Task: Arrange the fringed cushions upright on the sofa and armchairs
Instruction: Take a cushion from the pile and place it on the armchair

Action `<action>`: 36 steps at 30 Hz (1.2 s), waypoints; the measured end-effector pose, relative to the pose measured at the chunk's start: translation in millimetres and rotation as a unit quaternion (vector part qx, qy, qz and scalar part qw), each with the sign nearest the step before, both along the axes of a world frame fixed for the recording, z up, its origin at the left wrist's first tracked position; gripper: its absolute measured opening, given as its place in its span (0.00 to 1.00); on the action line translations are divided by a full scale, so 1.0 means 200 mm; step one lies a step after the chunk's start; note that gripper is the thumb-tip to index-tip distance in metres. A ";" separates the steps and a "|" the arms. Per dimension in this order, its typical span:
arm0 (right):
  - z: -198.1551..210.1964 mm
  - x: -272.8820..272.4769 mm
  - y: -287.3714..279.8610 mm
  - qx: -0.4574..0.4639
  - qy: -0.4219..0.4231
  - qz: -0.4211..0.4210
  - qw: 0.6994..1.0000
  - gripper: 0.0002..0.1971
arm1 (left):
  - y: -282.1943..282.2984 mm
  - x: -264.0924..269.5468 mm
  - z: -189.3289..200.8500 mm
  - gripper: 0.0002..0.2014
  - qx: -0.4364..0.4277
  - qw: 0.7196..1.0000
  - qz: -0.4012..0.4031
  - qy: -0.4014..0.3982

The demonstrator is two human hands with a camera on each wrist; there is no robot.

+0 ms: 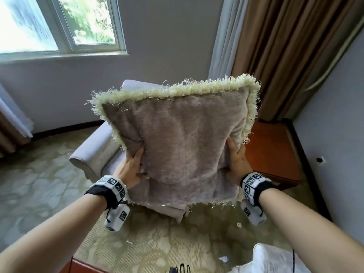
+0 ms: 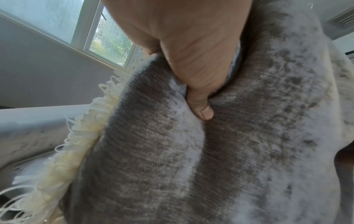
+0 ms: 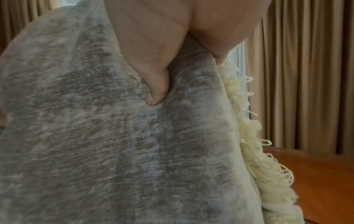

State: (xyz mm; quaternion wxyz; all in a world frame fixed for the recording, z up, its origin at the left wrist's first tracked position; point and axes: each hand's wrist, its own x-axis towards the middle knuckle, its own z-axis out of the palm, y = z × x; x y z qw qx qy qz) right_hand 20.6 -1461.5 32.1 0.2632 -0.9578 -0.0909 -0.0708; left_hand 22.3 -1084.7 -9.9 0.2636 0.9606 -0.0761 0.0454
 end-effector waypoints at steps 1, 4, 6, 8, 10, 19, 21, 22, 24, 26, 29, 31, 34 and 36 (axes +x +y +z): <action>0.00 0.08 0.00 -0.002 0.003 -0.008 1.000 0.64 | 0.01 0.09 -0.01 0.63 -0.007 1.000 -0.002 0.003; -0.02 0.29 0.01 -0.006 0.020 -0.014 1.000 0.64 | 0.02 0.32 -0.03 0.63 -0.004 1.000 -0.011 0.012; -0.03 0.46 0.01 -0.008 0.024 -0.012 1.000 0.62 | 0.02 0.48 -0.04 0.62 -0.003 1.000 -0.011 0.016; -0.04 0.65 0.03 -0.012 0.035 -0.014 0.999 0.61 | 0.03 0.64 -0.07 0.62 -0.003 1.000 0.004 0.020; -0.07 0.87 0.05 -0.006 0.049 -0.016 0.999 0.61 | 0.05 0.79 -0.11 0.62 -0.005 1.000 0.022 0.021; -0.25 1.70 0.37 -0.011 0.076 0.037 0.996 0.63 | 0.29 1.34 -0.10 0.57 0.063 0.992 0.092 0.061; -0.22 1.81 0.47 -0.020 0.094 0.029 0.995 0.60 | 0.39 1.45 -0.11 0.58 0.061 0.991 0.100 0.059; -0.22 1.86 0.52 -0.029 0.108 0.028 0.993 0.58 | 0.45 1.51 -0.14 0.59 0.053 0.992 0.099 0.056; -0.22 1.98 0.61 -0.040 0.122 0.027 0.991 0.59 | 0.56 1.65 -0.20 0.61 0.031 0.994 0.091 0.050; -0.28 2.13 0.70 -0.032 0.122 0.034 0.991 0.61 | 0.67 1.81 -0.26 0.62 0.017 0.994 0.089 0.052; -0.37 2.30 0.84 -0.008 0.129 0.021 0.991 0.64 | 0.81 2.06 -0.35 0.64 0.027 0.996 0.065 0.062; -0.41 2.40 0.94 -0.003 0.120 0.004 0.993 0.65 | 0.90 2.24 -0.40 0.65 0.036 0.997 0.035 0.055; -0.48 2.51 1.03 0.000 0.129 -0.036 0.991 0.65 | 1.02 2.52 -0.49 0.70 0.045 0.998 -0.020 0.045; -0.53 2.56 1.09 0.000 0.144 -0.070 0.987 0.65 | 1.07 2.68 -0.53 0.70 0.055 0.995 -0.054 0.057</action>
